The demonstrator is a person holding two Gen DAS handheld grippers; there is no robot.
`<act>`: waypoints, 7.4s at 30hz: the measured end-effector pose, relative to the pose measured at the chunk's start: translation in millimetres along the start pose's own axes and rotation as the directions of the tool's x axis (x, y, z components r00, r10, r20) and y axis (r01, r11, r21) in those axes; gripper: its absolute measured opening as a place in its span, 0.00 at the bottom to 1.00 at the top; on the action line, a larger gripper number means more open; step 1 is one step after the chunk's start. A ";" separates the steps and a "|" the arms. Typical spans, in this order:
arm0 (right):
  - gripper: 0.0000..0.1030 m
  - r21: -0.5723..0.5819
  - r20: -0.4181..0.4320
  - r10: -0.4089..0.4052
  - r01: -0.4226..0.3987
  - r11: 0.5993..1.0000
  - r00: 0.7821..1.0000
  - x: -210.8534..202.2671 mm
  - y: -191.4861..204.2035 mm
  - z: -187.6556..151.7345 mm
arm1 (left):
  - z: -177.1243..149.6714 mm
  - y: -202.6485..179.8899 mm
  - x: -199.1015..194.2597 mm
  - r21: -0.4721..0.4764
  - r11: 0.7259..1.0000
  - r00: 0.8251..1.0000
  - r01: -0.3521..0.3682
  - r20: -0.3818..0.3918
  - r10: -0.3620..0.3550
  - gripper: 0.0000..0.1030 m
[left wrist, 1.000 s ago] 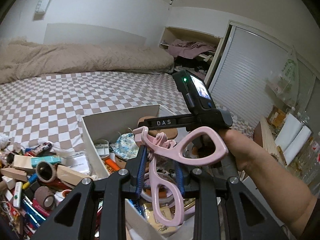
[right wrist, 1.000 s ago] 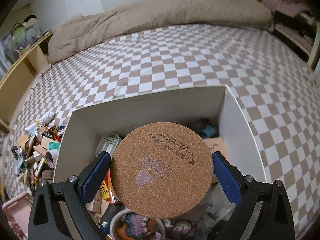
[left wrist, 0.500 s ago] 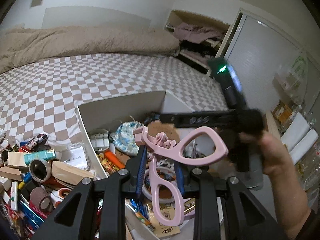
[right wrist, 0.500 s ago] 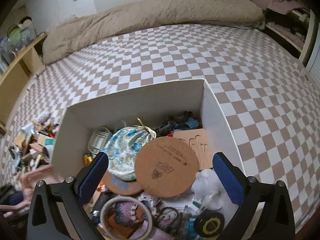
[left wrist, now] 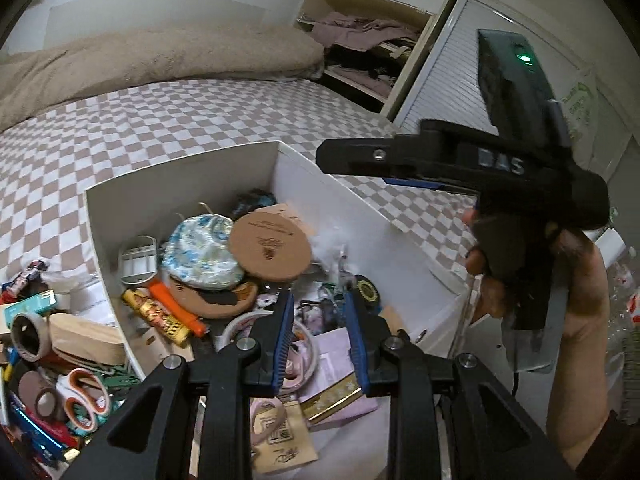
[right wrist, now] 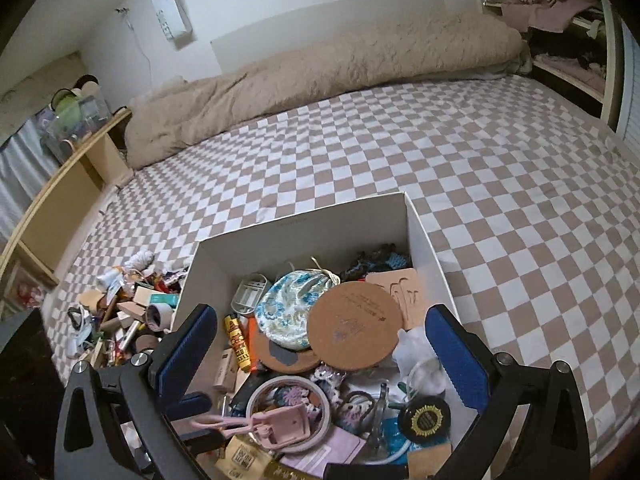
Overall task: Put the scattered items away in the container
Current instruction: 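Lower the pink scissors into the box and open the left gripper, then withdraw both grippers from the box back toward the heap, then move both grippers over the heap, scanning for the next items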
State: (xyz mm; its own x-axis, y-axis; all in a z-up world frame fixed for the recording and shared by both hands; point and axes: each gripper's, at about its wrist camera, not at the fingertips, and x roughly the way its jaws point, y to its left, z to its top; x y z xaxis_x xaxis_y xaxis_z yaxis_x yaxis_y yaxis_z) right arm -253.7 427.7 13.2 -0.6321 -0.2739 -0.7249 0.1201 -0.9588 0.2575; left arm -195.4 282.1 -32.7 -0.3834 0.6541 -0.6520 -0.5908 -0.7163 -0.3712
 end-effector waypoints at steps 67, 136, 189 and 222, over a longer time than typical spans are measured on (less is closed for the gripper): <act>1.00 -0.425 -0.377 -0.305 0.129 0.896 0.875 106.1 39.7 -41.5 | -58.7 85.2 -119.4 -0.150 0.977 0.968 -0.151 0.176 0.177 0.68; 1.00 -0.221 0.196 -0.103 0.147 0.964 0.975 -50.4 131.5 -95.6 | -98.2 107.5 -195.3 -0.221 0.925 0.903 -0.309 0.238 0.358 1.00; 1.00 -0.394 -0.065 0.073 -0.093 0.914 0.995 100.8 262.1 -129.0 | -176.3 231.5 -209.7 -0.360 0.800 0.821 -0.480 0.136 0.554 1.00; 1.00 -0.405 -0.344 0.241 -0.375 0.833 0.907 200.3 273.7 -141.1 | -162.9 289.0 -141.6 -0.208 0.903 0.926 -0.376 -0.078 0.368 1.00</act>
State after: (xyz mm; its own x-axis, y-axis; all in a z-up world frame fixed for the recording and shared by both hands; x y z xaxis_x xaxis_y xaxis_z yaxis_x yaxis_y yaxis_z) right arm -239.4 99.7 -151.7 -0.2811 -0.5060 -0.8154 0.6479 -0.7269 0.2278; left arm -196.2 -57.2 -155.4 -0.5172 0.3231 -0.7926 -0.2413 -0.9435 -0.2272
